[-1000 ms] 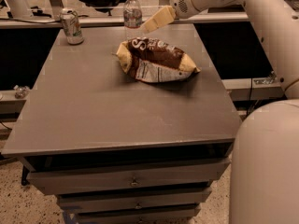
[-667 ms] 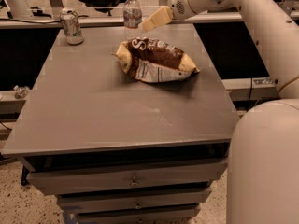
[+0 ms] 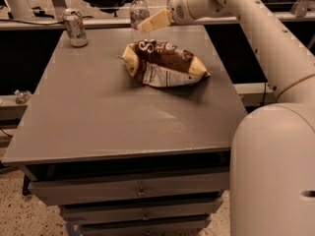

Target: Pick water bottle

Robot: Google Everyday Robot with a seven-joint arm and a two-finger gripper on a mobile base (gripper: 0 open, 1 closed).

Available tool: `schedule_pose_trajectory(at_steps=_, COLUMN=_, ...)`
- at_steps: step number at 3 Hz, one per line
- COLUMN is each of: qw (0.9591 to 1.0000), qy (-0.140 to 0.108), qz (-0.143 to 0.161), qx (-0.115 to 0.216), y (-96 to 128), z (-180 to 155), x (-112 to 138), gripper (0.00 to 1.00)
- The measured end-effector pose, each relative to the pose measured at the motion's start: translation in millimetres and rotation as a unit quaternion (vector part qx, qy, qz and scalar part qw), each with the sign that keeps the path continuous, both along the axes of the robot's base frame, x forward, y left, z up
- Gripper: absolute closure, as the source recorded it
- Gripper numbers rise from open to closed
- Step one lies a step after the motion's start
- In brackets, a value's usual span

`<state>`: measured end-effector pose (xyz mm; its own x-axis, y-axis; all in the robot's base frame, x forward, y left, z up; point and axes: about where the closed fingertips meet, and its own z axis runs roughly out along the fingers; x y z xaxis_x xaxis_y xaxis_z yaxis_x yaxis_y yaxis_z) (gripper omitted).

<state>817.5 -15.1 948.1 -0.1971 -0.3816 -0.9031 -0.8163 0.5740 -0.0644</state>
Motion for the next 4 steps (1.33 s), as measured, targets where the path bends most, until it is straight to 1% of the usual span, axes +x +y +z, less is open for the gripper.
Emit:
schedule_pose_trajectory(at_steps=1, qw=0.9998, qy=-0.005, qz=0.002, qx=0.019, y=18, z=-7, x=12, gripper=0.00)
schedule_pose_trajectory(at_steps=2, qw=0.9993, qy=-0.020, qz=0.006, qx=0.031, y=37, z=-12, x=25, gripper=0.17)
schedule_pose_trajectory(at_steps=3, qw=0.9990, qy=-0.023, qz=0.008, qx=0.039, y=45, z=-16, x=29, gripper=0.41)
schedule_pose_trajectory(at_steps=4, qw=0.9986, qy=-0.021, qz=0.007, qx=0.047, y=44, z=-12, x=24, gripper=0.64)
